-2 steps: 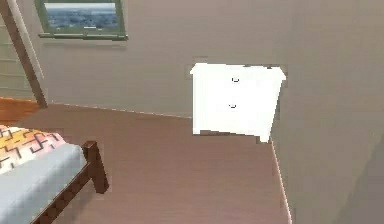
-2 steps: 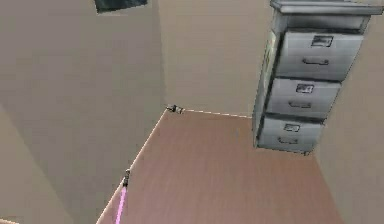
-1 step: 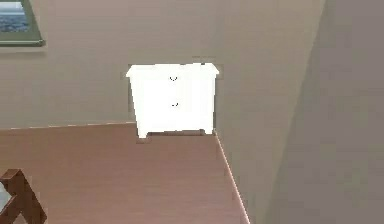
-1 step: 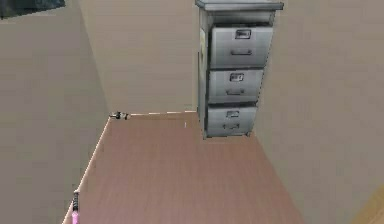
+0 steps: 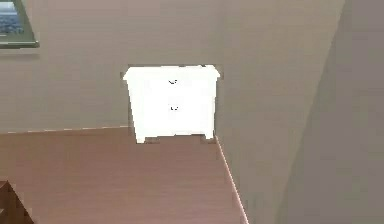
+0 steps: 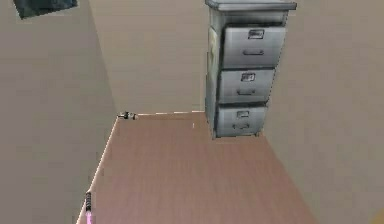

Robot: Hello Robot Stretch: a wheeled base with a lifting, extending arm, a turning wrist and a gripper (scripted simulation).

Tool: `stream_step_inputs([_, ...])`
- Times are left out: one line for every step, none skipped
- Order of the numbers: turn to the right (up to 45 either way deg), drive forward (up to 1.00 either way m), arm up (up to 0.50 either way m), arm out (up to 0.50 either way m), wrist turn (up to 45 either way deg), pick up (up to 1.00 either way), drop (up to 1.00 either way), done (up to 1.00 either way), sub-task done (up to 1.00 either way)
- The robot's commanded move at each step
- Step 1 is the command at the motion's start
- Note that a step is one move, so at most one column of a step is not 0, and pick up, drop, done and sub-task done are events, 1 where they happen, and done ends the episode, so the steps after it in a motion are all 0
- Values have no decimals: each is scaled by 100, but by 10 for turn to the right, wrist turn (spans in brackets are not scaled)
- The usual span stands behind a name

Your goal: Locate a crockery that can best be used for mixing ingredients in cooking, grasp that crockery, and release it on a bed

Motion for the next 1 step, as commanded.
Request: stream_step_inputs([-270, 0, 0, 0, 0, 0, 0, 0, 0])
